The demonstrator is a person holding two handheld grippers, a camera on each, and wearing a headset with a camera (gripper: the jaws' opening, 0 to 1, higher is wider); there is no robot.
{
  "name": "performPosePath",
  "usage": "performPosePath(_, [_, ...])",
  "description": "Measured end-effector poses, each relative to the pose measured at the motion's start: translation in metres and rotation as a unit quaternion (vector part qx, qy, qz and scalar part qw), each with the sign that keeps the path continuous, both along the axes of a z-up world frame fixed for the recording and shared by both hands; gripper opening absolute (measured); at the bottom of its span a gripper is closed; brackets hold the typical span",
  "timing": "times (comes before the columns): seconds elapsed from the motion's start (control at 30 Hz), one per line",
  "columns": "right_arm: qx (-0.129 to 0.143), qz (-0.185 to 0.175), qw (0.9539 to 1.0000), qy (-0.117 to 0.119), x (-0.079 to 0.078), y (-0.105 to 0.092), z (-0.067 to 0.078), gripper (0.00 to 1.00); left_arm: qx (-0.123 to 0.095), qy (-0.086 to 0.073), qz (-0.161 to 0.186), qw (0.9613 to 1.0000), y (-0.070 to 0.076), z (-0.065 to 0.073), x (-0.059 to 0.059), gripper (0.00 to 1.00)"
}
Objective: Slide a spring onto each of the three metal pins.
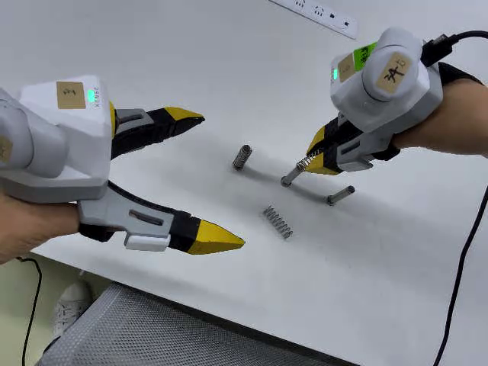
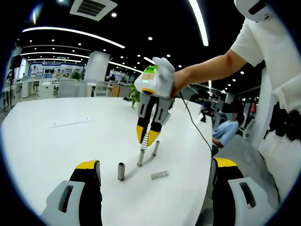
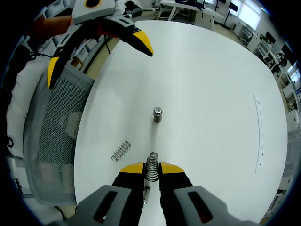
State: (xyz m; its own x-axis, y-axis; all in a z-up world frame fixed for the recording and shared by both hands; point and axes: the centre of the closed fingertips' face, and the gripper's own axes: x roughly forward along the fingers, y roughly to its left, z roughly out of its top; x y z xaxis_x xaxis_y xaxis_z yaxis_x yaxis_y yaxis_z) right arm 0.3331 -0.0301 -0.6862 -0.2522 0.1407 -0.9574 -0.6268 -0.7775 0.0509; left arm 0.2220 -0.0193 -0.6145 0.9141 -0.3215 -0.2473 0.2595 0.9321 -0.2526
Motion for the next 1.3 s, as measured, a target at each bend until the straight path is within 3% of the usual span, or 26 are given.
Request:
performPosePath(0.93, [0.003,0.019,0.9997,-0.015,-0.006,0.002,-0.021,0.12,-0.007,0.001,-0.001,1.0,-0.002,-0.002,0.003,1.0])
performPosePath(1.3, [0.009,0.024,0.9995,-0.018,-0.008,0.003,-0.038,0.12,-0.009,0.0,-0.001,1.0,-0.003,-0.003,0.004,1.0])
